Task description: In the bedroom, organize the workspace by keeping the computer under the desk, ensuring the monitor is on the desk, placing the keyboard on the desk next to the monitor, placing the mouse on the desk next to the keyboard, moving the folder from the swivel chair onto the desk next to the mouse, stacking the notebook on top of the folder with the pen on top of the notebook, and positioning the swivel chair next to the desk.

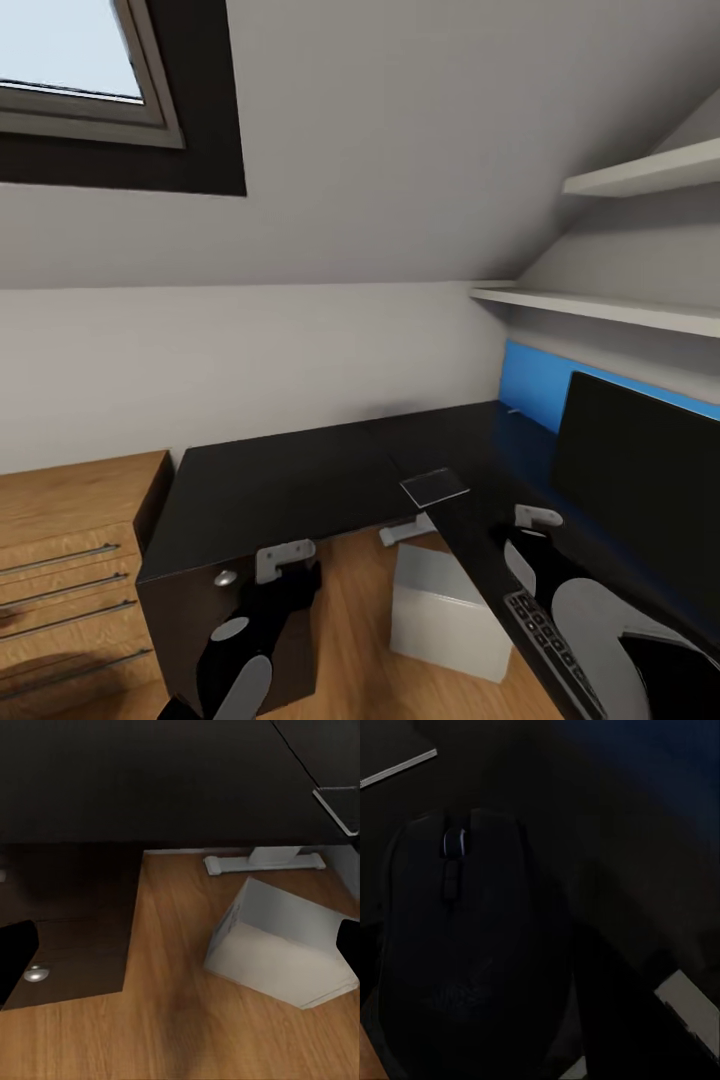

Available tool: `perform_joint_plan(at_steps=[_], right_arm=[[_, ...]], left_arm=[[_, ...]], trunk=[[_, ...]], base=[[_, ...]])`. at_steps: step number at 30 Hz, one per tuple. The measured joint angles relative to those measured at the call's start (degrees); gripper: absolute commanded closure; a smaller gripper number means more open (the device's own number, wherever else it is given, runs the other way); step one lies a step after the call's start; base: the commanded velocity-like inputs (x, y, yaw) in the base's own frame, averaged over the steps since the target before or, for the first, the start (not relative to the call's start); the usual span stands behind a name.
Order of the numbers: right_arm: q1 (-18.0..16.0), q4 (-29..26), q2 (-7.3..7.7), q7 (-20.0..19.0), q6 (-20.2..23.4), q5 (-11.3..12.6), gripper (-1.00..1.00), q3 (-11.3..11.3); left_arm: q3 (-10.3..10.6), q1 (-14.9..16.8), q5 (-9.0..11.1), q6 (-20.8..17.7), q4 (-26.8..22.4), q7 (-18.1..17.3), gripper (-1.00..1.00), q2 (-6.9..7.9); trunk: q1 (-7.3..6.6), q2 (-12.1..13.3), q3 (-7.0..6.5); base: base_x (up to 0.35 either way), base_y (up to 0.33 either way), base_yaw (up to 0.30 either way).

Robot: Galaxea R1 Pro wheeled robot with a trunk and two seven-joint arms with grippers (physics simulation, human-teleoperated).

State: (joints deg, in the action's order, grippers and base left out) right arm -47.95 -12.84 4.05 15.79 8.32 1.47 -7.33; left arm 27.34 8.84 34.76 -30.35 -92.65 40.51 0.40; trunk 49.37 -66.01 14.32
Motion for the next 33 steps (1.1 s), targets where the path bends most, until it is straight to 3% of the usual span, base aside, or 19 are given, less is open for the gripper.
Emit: perform_joint_plan(at_steps=[5,13,16,25,27,31,33], right_arm=[[0.0,0.0,0.06,0.1,0.2,0.0,1.00,-0.1],[-0.1,0.1,0.09,1.4,2.0,0.1,1.00,-2.2],[-0.1,0.1,0.08,2.0,2.6,1.2,1.00,-4.4],[-0.1,0.1,-0.08,2.3,2.5,1.7,1.00,-5.6],[-0.1,0.1,-0.18,2.3,2.3,1.7,1.00,-7.5],[-0.1,0.2,-0.44,2.3,-0.1,1.8,1.00,-14.2],[-0.1,0.2,-0.63,2.7,-1.4,1.9,1.00,-15.9]], left_arm=[[0.1,0.0,0.0,0.1,0.0,0.0,-1.00,0.00],[0.0,0.0,0.1,0.1,0.0,0.1,-1.00,-0.23],[0.0,0.0,0.1,0.1,0.0,0.2,-1.00,-0.30],[0.0,0.0,0.1,0.1,0.0,0.3,-1.00,-0.37],[0.0,0.0,0.1,0.2,0.0,0.3,-1.00,-0.37],[0.0,0.0,0.1,0.2,0.0,0.3,-1.00,-0.39],[0.0,0.0,0.1,0.2,0.0,0.3,-1.00,-0.40]], trunk=[[0.00,0.0,0.00],[0.03,0.0,0.00],[0.68,-1.2,0.53],[2.66,-4.8,2.15],[3.10,-5.6,2.51],[3.98,-7.2,3.23],[4.42,-8.0,3.59]], base=[[0.278,0.000,0.000],[0.027,0.000,0.000],[0.001,0.000,0.000],[0.000,0.000,0.000],[0.000,0.000,0.000],[0.000,0.000,0.000],[0.000,0.000,0.000]])
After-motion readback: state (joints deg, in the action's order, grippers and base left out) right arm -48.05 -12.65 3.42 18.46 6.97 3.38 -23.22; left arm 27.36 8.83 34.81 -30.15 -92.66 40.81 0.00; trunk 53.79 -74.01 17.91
